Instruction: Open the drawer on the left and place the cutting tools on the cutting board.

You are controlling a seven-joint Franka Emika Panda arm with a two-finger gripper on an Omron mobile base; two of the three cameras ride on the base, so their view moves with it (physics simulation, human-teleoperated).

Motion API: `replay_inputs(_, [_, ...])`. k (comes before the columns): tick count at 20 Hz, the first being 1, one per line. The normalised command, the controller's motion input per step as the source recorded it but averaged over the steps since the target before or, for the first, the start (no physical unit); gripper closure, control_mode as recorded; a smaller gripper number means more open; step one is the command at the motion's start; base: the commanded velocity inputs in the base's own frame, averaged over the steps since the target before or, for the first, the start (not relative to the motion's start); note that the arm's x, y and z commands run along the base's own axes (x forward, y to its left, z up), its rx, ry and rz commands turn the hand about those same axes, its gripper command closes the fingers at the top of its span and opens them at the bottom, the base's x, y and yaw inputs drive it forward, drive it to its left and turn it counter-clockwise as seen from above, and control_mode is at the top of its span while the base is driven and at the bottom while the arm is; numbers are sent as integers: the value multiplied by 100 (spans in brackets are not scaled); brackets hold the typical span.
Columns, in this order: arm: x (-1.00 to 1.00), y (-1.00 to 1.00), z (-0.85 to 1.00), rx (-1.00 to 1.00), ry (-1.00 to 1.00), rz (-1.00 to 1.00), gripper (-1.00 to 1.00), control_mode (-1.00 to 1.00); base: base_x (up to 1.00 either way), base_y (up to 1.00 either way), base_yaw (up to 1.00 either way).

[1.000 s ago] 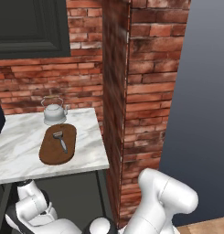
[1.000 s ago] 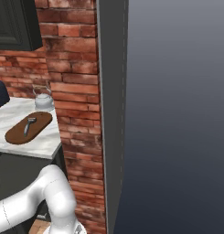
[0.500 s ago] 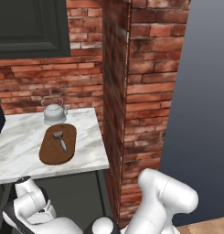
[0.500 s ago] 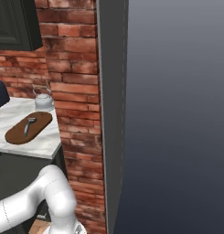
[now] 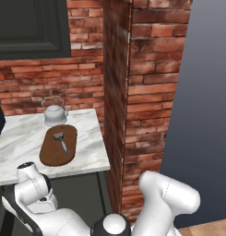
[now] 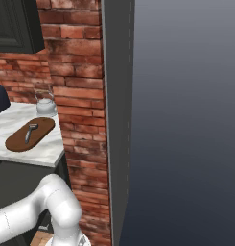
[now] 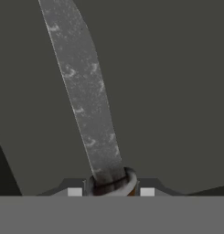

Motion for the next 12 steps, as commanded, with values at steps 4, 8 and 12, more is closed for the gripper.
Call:
replay_inputs(4, [0, -28, 71, 10, 0, 0, 100, -100, 0, 0, 0])
replay_inputs(8, [-4, -27, 71, 7, 0, 0, 100, -100, 0, 0, 0])
replay_inputs(12, [-4, -24, 76, 7, 0, 0, 100, -100, 0, 0, 0])
